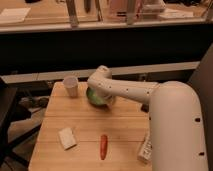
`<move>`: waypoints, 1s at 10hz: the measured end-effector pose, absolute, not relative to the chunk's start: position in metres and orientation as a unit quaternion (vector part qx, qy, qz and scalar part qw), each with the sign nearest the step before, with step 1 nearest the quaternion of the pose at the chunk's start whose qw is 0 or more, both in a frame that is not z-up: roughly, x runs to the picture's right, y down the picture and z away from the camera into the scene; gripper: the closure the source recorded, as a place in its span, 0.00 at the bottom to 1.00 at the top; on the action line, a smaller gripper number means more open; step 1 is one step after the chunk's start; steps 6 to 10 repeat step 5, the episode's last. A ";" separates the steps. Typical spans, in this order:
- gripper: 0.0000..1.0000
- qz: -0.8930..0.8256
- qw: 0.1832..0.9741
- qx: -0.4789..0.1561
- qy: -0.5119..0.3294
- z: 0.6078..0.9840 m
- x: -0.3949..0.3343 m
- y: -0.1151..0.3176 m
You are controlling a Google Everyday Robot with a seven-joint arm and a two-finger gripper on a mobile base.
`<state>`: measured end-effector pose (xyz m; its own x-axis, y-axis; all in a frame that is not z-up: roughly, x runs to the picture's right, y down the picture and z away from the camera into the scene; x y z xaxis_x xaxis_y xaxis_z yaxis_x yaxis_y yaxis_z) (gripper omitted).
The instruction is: Push the ceramic bowl across the table
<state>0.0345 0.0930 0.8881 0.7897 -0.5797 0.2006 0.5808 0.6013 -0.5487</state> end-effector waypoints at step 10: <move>1.00 -0.373 0.872 -0.316 0.000 0.882 0.009 0.101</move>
